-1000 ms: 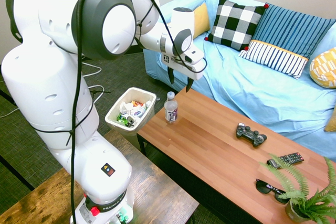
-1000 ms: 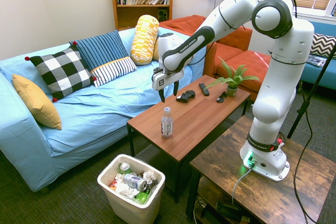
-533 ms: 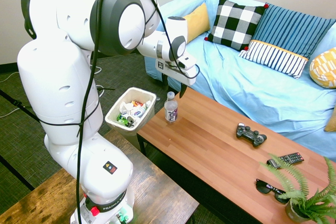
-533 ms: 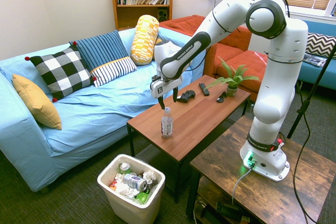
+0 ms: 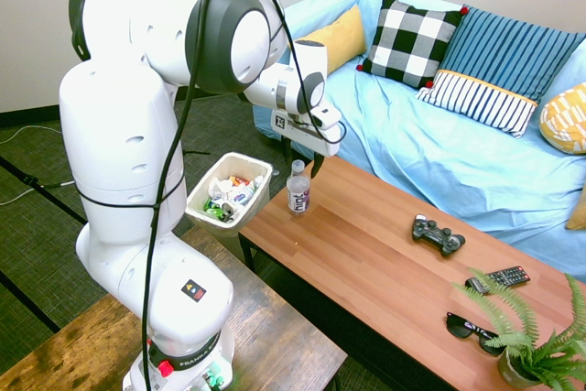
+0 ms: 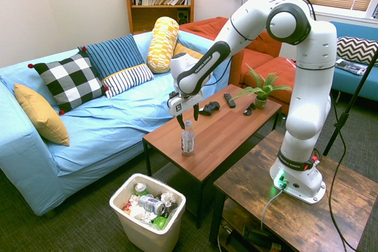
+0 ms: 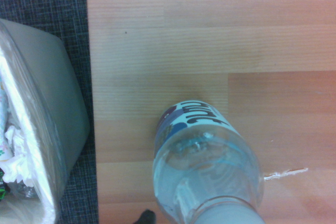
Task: Throw the bottle in the trash bin
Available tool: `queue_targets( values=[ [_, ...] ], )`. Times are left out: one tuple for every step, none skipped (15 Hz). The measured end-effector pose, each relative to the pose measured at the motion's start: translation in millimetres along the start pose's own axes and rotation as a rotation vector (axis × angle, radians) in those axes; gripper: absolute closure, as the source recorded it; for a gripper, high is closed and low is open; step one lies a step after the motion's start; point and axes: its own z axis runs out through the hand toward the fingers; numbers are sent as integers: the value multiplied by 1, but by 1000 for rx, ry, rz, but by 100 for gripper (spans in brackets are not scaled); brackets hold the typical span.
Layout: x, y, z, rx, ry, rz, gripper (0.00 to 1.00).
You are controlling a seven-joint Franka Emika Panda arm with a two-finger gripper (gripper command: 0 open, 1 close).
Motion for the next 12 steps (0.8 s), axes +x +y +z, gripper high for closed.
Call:
queue_targets(
  values=[
    [0, 0, 1, -2, -1, 1, 0],
    [0, 0, 2, -4, -1, -1, 100],
    [-2, -1, 2, -6, -2, -4, 100],
    [-4, -2, 2, -10, -3, -8, 100],
    [-6, -2, 3, -13, -4, -11, 100],
    [-8, -3, 3, -16, -5, -13, 100],
    [-10, -4, 3, -18, -5, -14, 100],
    [-11, -4, 4, -20, -6, -15, 100],
    [-11, -4, 4, -21, -6, -16, 100],
    [-12, -4, 4, -22, -7, -16, 100],
    [-12, -4, 5, -23, -7, -17, 100],
    [-12, -4, 5, -24, -8, -17, 100]
  ],
)
